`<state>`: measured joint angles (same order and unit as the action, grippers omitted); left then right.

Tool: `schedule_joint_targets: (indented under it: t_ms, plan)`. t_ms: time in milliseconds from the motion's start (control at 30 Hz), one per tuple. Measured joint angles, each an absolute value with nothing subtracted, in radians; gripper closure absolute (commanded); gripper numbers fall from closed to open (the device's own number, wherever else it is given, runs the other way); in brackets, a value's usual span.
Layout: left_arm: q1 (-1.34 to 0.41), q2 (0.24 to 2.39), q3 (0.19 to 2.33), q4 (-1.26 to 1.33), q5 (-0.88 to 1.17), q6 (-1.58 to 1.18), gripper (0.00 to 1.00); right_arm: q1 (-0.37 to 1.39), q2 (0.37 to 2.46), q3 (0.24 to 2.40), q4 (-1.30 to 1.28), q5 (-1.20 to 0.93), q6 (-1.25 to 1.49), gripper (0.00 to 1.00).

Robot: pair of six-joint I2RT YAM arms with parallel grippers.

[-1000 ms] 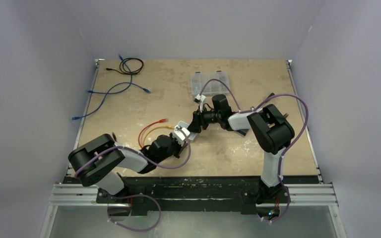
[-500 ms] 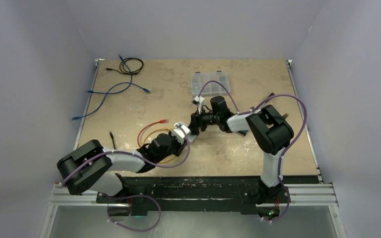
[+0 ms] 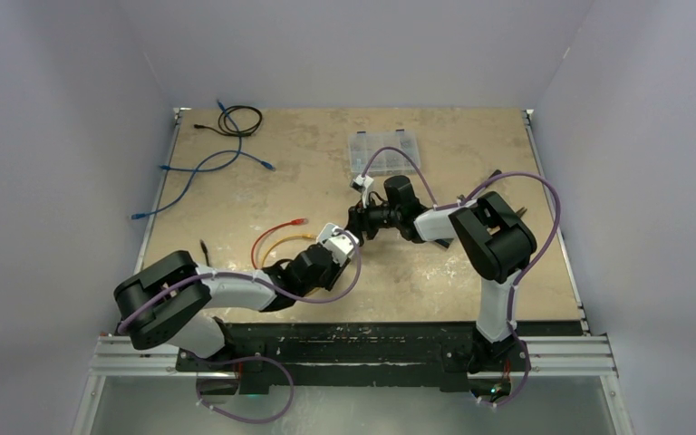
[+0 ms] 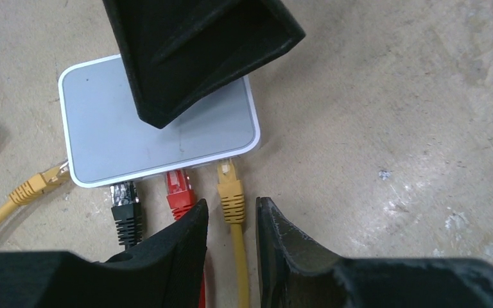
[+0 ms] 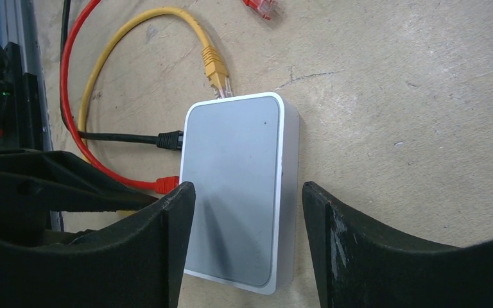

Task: Insert the plug into the switch port
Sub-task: Insert the connector into the switch port, then place the switch port at the center of the board.

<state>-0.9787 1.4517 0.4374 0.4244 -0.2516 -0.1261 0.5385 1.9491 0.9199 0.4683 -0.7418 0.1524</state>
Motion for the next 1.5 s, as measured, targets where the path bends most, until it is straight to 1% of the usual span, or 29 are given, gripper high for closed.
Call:
schedule_joint_targets:
  t_ms: [167, 333, 500, 633, 667, 833, 867, 1000, 1200, 1300, 1500]
  plan:
    - [-0.979, 1.465, 0.48, 0.335, -0.297, -0.175, 0.69, 0.538, 1.949, 0.92, 0.469, -0.735, 0.152, 0.35]
    - [-0.979, 1.483, 0.541, 0.231, -0.314, -0.216, 0.72, 0.538, 1.949, 0.921, 0.471, -0.727, 0.15, 0.35]
    - [-0.979, 1.492, 0.575, 0.163, -0.299, -0.252, 0.79, 0.538, 1.949, 0.921, 0.471, -0.725, 0.149, 0.35]
    - [-0.979, 1.492, 0.584, 0.131, -0.292, -0.271, 0.79, 0.538, 1.949, 0.921, 0.471, -0.725, 0.149, 0.35]
    - [-0.979, 1.492, 0.587, 0.124, -0.29, -0.277, 0.81, 0.538, 1.949, 0.921, 0.47, -0.725, 0.149, 0.35]
    - [-0.979, 1.496, 0.597, 0.105, -0.281, -0.297, 0.98, 0.539, 1.949, 0.922, 0.469, -0.725, 0.149, 0.38]
    - [-0.979, 1.499, 0.599, 0.103, -0.279, -0.298, 1.0, 0.539, 1.949, 0.922, 0.469, -0.725, 0.148, 0.39]
    - [-0.978, 1.514, 0.618, 0.093, -0.273, -0.295, 1.0, 0.544, 1.953, 0.931, 0.452, -0.728, 0.146, 0.43]
    - [-0.953, 1.531, 0.64, 0.086, -0.24, -0.291, 1.0, 0.542, 1.969, 0.925, 0.482, -0.761, 0.155, 0.44]
    - [-0.936, 1.533, 0.644, 0.087, -0.207, -0.286, 1.0, 0.54, 1.949, 0.868, 0.552, -0.742, 0.163, 0.46]
    - [-0.886, 1.522, 0.642, 0.084, -0.12, -0.285, 1.0, 0.528, 1.84, 0.715, 0.623, -0.636, 0.221, 0.51]
